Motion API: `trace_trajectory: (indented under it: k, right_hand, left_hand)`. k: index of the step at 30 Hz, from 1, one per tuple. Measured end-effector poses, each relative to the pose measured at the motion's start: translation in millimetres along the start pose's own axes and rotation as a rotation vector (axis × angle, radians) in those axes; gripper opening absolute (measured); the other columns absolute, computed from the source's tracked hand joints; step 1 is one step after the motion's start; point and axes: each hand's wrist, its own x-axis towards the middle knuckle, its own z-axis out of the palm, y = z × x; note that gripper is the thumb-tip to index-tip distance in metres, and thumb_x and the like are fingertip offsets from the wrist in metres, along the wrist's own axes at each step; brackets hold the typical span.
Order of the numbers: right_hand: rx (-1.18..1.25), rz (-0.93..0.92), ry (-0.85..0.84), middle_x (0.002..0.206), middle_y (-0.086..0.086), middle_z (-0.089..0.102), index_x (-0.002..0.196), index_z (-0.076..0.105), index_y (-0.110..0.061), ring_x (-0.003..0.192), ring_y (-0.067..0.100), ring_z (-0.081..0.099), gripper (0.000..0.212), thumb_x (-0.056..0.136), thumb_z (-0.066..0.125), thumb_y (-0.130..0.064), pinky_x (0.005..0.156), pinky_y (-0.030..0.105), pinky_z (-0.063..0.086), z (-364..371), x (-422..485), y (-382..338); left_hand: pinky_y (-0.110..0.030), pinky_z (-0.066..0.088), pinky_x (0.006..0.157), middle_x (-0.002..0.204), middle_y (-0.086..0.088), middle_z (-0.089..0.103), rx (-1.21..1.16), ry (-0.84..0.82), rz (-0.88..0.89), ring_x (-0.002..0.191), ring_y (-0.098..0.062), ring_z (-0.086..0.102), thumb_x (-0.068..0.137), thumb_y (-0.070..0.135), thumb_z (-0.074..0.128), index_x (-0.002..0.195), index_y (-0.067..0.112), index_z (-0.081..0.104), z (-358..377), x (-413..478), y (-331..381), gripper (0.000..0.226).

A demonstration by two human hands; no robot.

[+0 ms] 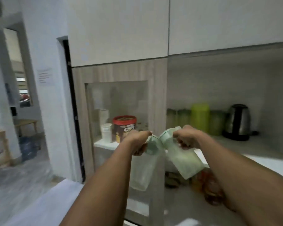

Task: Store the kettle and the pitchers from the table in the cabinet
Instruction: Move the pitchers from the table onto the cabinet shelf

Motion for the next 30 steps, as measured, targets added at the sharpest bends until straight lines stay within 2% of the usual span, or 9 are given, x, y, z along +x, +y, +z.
trace_trajectory:
  k: [8,10,12,15,19,22,25,28,30]
  right_hand:
    - [0.253,0.035,0.533,0.061,0.008,0.056,0.081,0.057,-0.011,0.043,0.017,0.058,0.003,0.082,0.06,-0.012,0.053,0.025,0.039,-180,48,77]
    - [0.34,0.027,0.593,0.061,0.008,0.057,0.082,0.058,-0.012,0.039,0.015,0.059,0.004,0.082,0.061,-0.014,0.053,0.027,0.04,-199,83,97]
    - [0.397,0.018,0.648,0.063,0.008,0.06,0.083,0.059,-0.01,0.042,0.015,0.062,0.006,0.084,0.061,-0.016,0.052,0.027,0.044,-208,123,118]
    - [0.504,0.048,0.686,0.087,0.011,0.069,0.103,0.065,-0.003,0.056,0.016,0.067,0.02,0.088,0.059,-0.015,0.057,0.03,0.057,-205,186,154]
    - [0.597,0.092,0.6,0.104,0.021,0.071,0.097,0.065,0.003,0.049,0.014,0.067,0.015,0.092,0.06,-0.01,0.075,0.045,0.061,-197,254,193]
    - [0.517,0.114,0.58,0.107,0.023,0.069,0.114,0.06,0.006,0.068,0.022,0.066,0.026,0.092,0.059,-0.008,0.052,0.025,0.055,-188,271,208]
    - [0.541,0.139,0.595,0.111,0.022,0.068,0.121,0.056,-0.001,0.072,0.03,0.066,0.033,0.089,0.059,-0.004,0.044,0.024,0.049,-177,277,218]
    - [0.422,0.174,0.63,0.103,0.02,0.072,0.105,0.067,0.0,0.09,0.036,0.069,0.026,0.082,0.066,-0.014,0.065,0.036,0.057,-173,281,221]
    - [0.355,0.191,0.619,0.118,0.016,0.067,0.117,0.064,-0.006,0.109,0.038,0.063,0.038,0.083,0.069,-0.025,0.082,0.039,0.051,-171,275,218]
  left_hand:
    - [-0.026,0.051,0.045,0.102,-0.023,0.072,-0.163,-0.062,0.316,0.052,-0.027,0.065,0.088,0.045,0.056,0.106,0.006,0.059,226,63,71,0.043]
    - [-0.043,0.063,0.076,0.11,-0.019,0.072,-0.142,-0.036,0.36,0.083,-0.036,0.074,0.075,0.062,0.052,0.112,0.014,0.06,267,97,71,0.061]
    - [-0.055,0.053,0.1,0.127,-0.017,0.066,-0.121,-0.043,0.367,0.115,-0.039,0.066,0.074,0.064,0.052,0.128,0.017,0.054,300,132,70,0.072]
    - [-0.046,0.037,0.116,0.153,-0.015,0.047,-0.11,-0.061,0.341,0.138,-0.035,0.047,0.098,0.04,0.055,0.152,0.009,0.037,329,175,64,0.065]
    - [-0.038,0.041,0.108,0.151,-0.017,0.049,-0.102,-0.045,0.32,0.133,-0.037,0.049,0.103,0.032,0.051,0.151,0.013,0.038,357,233,45,0.053]
    - [-0.036,0.045,0.1,0.149,-0.012,0.053,-0.081,-0.034,0.291,0.129,-0.035,0.054,0.102,0.033,0.054,0.152,0.02,0.034,371,257,34,0.055]
    - [-0.038,0.048,0.1,0.148,-0.011,0.054,-0.055,-0.046,0.247,0.125,-0.037,0.057,0.101,0.04,0.054,0.155,0.03,0.029,374,272,26,0.06]
    - [-0.036,0.046,0.103,0.155,-0.009,0.046,-0.028,-0.092,0.185,0.133,-0.035,0.051,0.099,0.045,0.056,0.159,0.031,0.021,370,276,27,0.071]
    - [-0.034,0.047,0.095,0.148,-0.013,0.05,-0.014,-0.107,0.204,0.128,-0.035,0.054,0.094,0.048,0.063,0.149,0.027,0.035,365,276,26,0.066]
